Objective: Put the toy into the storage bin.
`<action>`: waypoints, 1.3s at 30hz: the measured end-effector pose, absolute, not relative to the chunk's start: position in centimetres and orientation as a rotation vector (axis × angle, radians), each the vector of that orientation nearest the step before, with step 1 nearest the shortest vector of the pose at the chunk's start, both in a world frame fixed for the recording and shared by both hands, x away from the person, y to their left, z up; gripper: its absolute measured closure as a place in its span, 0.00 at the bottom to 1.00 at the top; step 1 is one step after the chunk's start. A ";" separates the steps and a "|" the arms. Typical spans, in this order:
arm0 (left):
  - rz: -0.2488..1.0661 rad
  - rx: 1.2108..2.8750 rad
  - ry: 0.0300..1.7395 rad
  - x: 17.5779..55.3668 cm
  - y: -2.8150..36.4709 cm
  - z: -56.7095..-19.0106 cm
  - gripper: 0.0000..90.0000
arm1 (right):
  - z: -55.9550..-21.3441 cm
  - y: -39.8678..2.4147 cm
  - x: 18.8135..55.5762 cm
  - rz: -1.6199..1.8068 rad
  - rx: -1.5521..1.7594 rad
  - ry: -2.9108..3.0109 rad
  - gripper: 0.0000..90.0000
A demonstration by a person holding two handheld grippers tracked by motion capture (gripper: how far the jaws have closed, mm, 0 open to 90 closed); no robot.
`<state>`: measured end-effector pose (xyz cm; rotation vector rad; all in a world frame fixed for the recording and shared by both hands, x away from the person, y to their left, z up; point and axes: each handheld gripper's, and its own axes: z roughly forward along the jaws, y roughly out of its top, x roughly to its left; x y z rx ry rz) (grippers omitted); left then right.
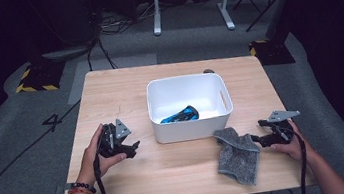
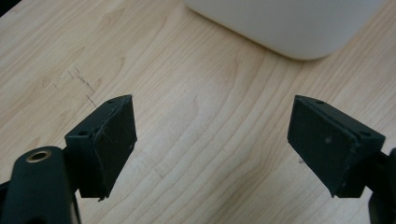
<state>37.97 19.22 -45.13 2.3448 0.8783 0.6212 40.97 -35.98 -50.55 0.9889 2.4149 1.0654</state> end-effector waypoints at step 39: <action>0.425 2.151 1.108 35.8 21.3 -50.6 0.16 | -50.6 -36.1 40.9 1.068 0.986 2.416 0.21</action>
